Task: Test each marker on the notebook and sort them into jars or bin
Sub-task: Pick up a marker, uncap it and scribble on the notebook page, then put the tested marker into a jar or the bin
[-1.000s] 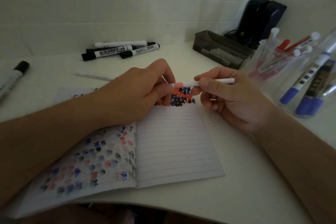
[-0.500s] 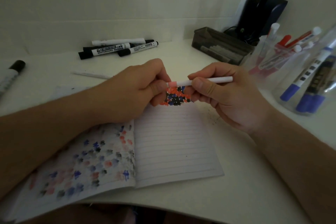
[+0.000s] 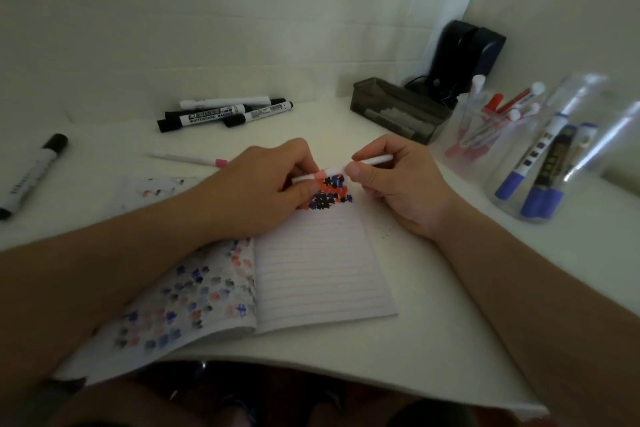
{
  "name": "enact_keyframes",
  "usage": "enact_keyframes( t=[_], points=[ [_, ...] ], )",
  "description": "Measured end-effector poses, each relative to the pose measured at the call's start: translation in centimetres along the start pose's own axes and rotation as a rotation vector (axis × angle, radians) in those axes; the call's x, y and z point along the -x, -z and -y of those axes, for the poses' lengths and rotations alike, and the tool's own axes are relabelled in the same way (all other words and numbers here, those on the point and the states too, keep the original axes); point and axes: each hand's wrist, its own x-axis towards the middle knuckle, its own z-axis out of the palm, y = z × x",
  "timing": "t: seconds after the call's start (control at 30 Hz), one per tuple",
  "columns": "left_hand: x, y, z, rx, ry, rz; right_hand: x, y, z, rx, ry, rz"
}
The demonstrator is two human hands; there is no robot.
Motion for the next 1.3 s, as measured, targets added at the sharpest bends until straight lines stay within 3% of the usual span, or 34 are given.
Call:
enact_keyframes(
  t=[0.17,0.3,0.4,0.5,0.6,0.73,0.9,1.1,1.3],
  points=[
    [-0.7,0.6,-1.3,-0.137,0.090,0.094,0.9,-1.0,1.1,0.293,-0.061,-0.020],
    [-0.1,-0.2,-4.2,-0.243,0.109,0.103,4.9,-1.4,2.5,0.159,-0.195,-0.041],
    [4.1,-3.5,-9.5,-0.207,-0.077,0.046,13.7,0.6,4.0,0.121,-0.146,-0.057],
    [9.8,-8.4,-15.7,-0.016,-0.310,0.067,25.7,4.1,4.6,0.194,-0.022,-0.197],
    [13.2,-15.3,-20.2,0.175,-0.419,0.284,36.8,7.1,2.3,0.141,-0.088,-0.365],
    [14.4,-27.5,-23.8,0.260,-0.267,0.695,47.9,9.9,-5.5,0.100,-0.437,-0.596],
    [16.7,-40.5,-25.9,0.177,-0.135,1.092,57.9,10.0,-14.7,-0.045,-0.759,-0.792],
    [18.4,-45.3,-24.8,0.005,-0.016,1.281,62.1,8.3,-22.4,-0.127,-0.934,-0.846],
    [17.6,-46.2,-23.2,-0.168,0.052,1.339,63.3,7.0,-29.8,-0.221,-1.225,-0.813]
  ],
)
